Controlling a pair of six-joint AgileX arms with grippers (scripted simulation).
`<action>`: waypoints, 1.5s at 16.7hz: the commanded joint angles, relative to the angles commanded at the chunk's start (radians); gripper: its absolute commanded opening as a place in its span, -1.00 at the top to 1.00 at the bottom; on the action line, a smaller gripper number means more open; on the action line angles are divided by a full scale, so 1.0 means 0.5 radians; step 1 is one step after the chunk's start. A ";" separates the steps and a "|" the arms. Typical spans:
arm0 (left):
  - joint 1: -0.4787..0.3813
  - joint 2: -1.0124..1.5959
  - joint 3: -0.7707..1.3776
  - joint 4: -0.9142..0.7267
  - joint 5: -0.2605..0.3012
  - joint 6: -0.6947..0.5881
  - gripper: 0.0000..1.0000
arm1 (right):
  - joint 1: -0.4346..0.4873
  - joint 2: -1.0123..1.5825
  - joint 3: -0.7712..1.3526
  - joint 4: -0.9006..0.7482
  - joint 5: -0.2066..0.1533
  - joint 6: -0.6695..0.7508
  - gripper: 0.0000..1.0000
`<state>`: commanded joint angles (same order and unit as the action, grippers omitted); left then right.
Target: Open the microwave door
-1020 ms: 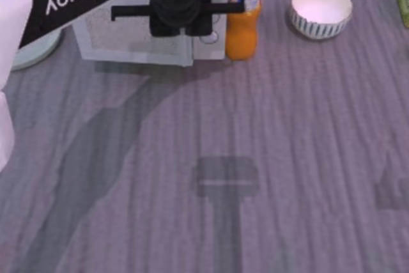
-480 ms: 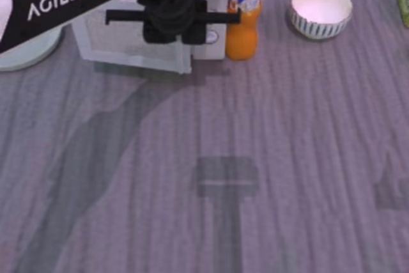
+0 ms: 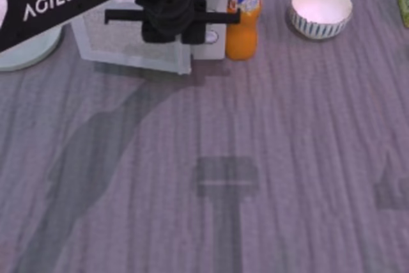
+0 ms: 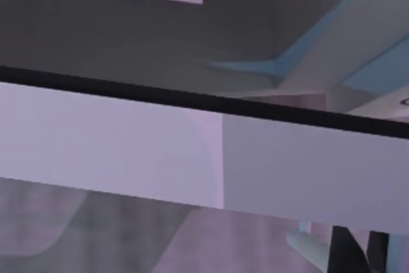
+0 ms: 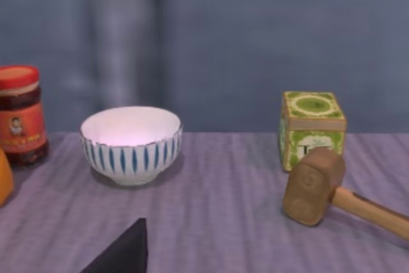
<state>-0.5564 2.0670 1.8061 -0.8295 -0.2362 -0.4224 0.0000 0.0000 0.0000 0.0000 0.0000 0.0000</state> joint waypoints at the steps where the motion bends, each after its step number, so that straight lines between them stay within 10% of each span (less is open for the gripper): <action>1: 0.000 0.000 0.000 0.000 0.000 0.000 1.00 | 0.000 0.000 0.000 0.000 0.000 0.000 -1.00; 25: 0.015 -0.112 -0.198 0.079 0.075 0.141 1.00 | 0.000 0.000 0.000 0.000 0.000 0.000 -1.00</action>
<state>-0.5486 2.0110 1.7072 -0.7900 -0.1989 -0.3520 0.0000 0.0000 0.0000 0.0000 0.0000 0.0000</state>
